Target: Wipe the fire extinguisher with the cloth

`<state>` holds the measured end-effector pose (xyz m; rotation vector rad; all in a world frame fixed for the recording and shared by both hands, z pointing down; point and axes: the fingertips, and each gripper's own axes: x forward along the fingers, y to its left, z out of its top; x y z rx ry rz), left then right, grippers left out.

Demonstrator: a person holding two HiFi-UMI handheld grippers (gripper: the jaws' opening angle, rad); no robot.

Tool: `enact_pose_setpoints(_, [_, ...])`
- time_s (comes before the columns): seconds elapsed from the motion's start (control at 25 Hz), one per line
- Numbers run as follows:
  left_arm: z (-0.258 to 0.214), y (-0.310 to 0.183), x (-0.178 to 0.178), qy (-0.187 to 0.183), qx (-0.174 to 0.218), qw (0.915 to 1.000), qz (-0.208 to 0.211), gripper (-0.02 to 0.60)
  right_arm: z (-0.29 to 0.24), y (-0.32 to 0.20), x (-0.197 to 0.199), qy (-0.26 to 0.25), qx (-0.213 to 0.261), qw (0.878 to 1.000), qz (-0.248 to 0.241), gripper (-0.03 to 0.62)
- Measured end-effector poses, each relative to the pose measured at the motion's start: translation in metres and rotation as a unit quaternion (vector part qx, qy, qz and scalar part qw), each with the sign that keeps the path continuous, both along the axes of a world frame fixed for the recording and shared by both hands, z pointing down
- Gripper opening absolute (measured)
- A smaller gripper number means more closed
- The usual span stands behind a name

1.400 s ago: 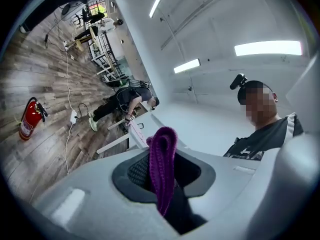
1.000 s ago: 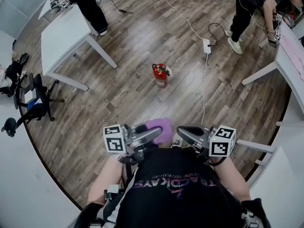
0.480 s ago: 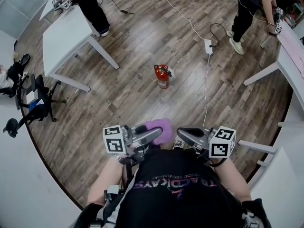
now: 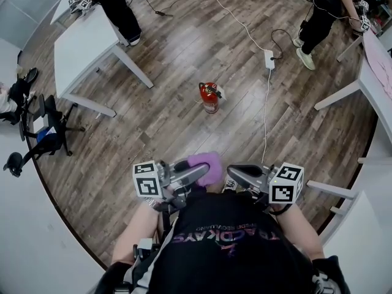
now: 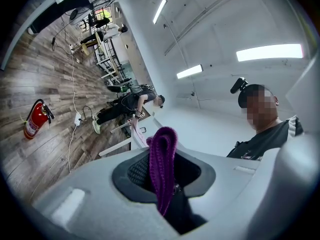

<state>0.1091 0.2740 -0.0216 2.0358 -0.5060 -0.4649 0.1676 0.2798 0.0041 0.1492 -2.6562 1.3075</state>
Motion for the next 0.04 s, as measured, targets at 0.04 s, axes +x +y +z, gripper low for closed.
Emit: enact_pose_setpoints(0.04, [0.0008, -0.0005, -0.0001, 0.001, 0.000, 1.0000, -0.001, 0.075, 0.0003, -0.0003, -0.0001, 0.000, -0.001, 1.000, 0.000, 0.003])
